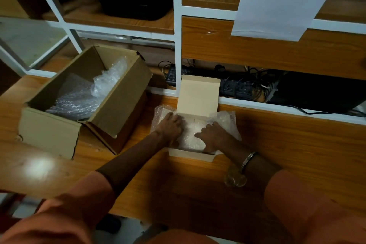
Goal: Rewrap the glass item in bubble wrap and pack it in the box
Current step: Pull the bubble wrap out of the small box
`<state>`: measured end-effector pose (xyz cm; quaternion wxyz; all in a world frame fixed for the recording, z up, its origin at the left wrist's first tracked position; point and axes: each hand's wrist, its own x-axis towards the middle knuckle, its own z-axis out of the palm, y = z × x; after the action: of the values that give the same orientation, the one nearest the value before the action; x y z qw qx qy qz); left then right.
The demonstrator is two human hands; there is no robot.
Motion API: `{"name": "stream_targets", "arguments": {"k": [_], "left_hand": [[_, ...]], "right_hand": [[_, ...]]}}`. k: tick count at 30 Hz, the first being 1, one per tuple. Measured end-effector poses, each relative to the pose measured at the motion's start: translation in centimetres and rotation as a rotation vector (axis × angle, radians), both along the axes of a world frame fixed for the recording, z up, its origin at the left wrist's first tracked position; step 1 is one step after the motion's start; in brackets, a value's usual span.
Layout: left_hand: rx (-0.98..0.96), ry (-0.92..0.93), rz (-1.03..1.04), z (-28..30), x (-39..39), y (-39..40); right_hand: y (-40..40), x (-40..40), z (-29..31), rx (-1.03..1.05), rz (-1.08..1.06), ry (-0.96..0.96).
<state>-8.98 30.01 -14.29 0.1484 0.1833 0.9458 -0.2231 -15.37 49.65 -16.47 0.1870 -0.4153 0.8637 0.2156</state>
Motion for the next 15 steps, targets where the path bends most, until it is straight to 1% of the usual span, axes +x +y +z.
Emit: {"name": "stream_targets", "arguments": {"k": [1, 3, 5, 7, 11, 13, 15], "left_hand": [[0.055, 0.029, 0.007, 0.4, 0.0, -0.2], [0.166, 0.137, 0.006, 1.8, 0.2, -1.1], [0.234, 0.246, 0.048, 3.7, 0.2, -2.8], [0.29, 0.375, 0.14, 6.4, 0.2, -4.9], [0.464, 0.711, 0.341, 12.4, 0.8, -11.1], [0.453, 0.776, 0.427, 14.4, 1.6, -15.0], [0.4, 0.777, 0.519, 15.0, 2.8, -18.5]], "right_hand": [[-0.1, -0.3, 0.6, -0.023, -0.017, -0.046], [-0.7, -1.2, 2.3, -0.153, -0.059, -0.15], [-1.9, -2.1, 4.3, -0.304, -0.069, -0.182], [-3.8, -2.8, 6.6, -0.44, -0.047, -0.172], [-9.9, -3.2, 12.3, -0.776, 0.044, -0.102], [-13.5, -3.5, 14.6, -0.89, 0.086, -0.053], [-17.3, -4.1, 16.2, -0.941, 0.118, 0.008]]}}
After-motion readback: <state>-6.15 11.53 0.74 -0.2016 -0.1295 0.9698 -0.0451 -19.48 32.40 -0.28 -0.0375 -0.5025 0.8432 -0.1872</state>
